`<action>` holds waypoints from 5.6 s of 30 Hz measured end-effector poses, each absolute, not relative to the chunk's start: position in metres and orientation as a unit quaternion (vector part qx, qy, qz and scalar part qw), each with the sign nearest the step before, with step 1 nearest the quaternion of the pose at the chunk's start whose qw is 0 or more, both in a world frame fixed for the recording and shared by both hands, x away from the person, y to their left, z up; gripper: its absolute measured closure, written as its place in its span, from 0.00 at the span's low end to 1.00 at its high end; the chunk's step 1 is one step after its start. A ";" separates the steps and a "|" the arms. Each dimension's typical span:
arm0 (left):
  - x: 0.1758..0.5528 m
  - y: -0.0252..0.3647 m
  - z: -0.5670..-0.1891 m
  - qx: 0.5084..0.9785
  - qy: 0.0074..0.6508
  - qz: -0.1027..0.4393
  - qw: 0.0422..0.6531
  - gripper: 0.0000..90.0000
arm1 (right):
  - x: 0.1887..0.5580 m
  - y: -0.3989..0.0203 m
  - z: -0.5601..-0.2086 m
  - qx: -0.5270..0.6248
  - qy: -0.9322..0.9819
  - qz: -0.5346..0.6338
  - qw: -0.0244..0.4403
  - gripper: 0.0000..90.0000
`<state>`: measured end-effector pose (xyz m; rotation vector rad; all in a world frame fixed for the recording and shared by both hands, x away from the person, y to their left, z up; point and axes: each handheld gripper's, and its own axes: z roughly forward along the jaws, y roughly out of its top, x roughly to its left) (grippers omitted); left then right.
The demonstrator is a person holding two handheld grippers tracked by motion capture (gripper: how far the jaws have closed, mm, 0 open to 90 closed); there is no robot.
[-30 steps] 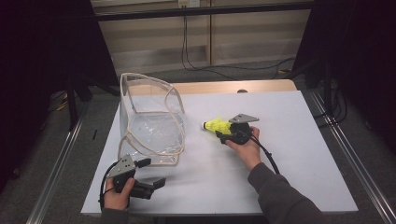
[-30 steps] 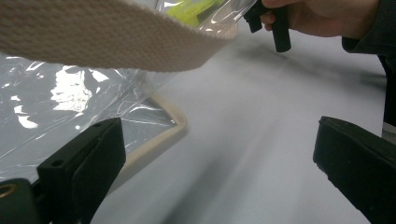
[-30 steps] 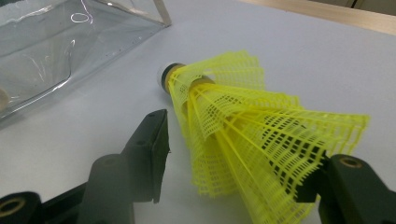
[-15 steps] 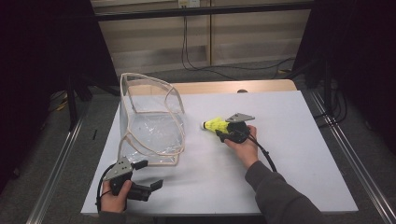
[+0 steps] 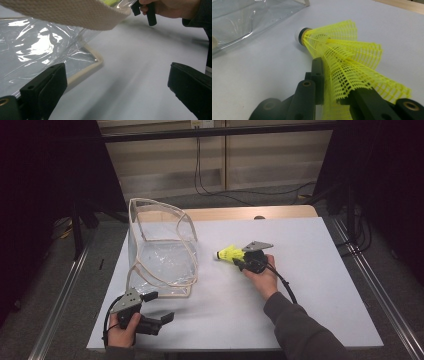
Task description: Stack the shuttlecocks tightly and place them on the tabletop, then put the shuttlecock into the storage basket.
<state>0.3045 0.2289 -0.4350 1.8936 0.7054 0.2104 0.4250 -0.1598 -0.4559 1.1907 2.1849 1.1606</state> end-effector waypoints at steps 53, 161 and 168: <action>0.307 0.226 -0.436 0.794 0.294 0.086 0.525 0.03 | 0.398 -0.163 -0.453 0.377 0.810 0.432 0.121 0.75; 0.301 0.240 -0.426 0.780 0.305 0.097 0.538 0.03 | 0.386 -0.170 -0.358 0.323 0.823 0.460 0.079 0.88; 0.303 0.236 -0.427 0.782 0.302 0.092 0.537 0.03 | 0.389 -0.179 -0.352 0.327 0.823 0.458 0.083 0.88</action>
